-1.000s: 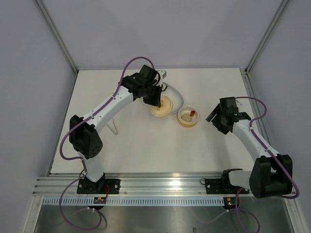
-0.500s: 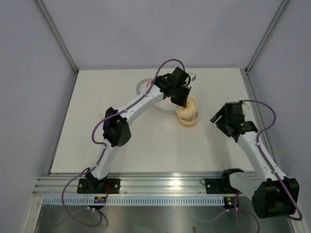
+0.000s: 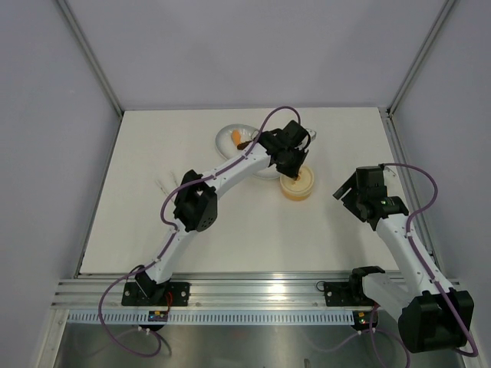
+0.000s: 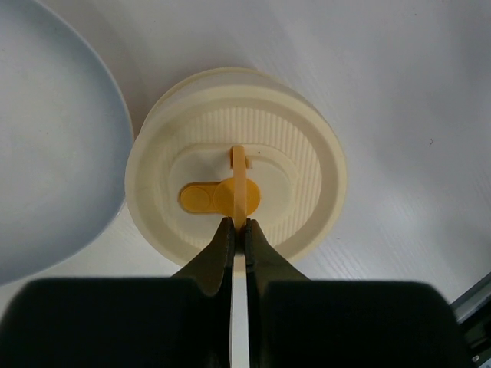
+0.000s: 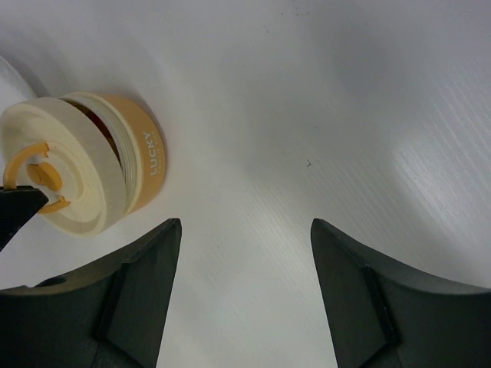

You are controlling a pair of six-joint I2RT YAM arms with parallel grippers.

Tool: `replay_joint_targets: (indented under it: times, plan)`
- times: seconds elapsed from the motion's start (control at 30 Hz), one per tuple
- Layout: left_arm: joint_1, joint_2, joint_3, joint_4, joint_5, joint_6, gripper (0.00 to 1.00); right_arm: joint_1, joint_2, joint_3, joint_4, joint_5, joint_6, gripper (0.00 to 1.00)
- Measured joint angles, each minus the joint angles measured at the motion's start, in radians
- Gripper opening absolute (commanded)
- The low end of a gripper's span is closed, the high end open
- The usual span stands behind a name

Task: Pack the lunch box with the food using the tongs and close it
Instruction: Close the box lid on the packing box.

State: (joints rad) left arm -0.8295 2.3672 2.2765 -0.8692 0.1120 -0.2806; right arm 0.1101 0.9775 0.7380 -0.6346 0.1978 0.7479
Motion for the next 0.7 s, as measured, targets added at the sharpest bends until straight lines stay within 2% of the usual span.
replay_joint_targets:
  times: [0.1,0.13,0.17,0.2,0.3,0.33,0.37,0.5,0.57,0.7]
  plan:
    - [-0.004,0.014,0.0,0.016,-0.004,-0.001,0.0,0.0,0.0,-0.003,0.0,0.0,0.0,0.76]
    - [-0.006,0.018,0.0,0.021,-0.004,-0.001,0.03,0.0,0.0,-0.003,0.0,0.0,0.0,0.76]
    - [-0.008,0.02,0.0,0.026,-0.004,-0.001,0.08,0.0,0.0,-0.003,0.0,0.0,0.0,0.76]
    - [-0.008,0.021,0.0,0.027,-0.004,-0.001,0.18,0.0,0.0,-0.003,0.0,0.0,0.0,0.76]
    - [-0.008,0.023,0.0,0.027,-0.007,-0.002,0.3,0.0,0.0,-0.003,0.0,0.0,0.0,0.76]
    - [-0.008,0.023,0.0,0.027,-0.008,-0.002,0.42,0.0,0.0,-0.003,0.0,0.0,0.0,0.76]
    - [-0.008,0.023,0.0,0.027,-0.008,0.001,0.47,0.0,0.0,-0.003,0.0,-0.001,0.0,0.76]
    - [-0.01,0.023,0.0,0.026,-0.008,-0.003,0.56,0.0,0.001,-0.003,0.001,-0.008,-0.001,0.76]
    - [-0.01,0.023,0.0,0.025,-0.009,-0.001,0.65,0.0,0.003,-0.003,0.0,-0.01,-0.006,0.76]
    - [-0.015,0.002,-0.008,0.014,-0.016,0.0,0.67,0.0,0.012,0.0,0.001,-0.034,-0.026,0.76]
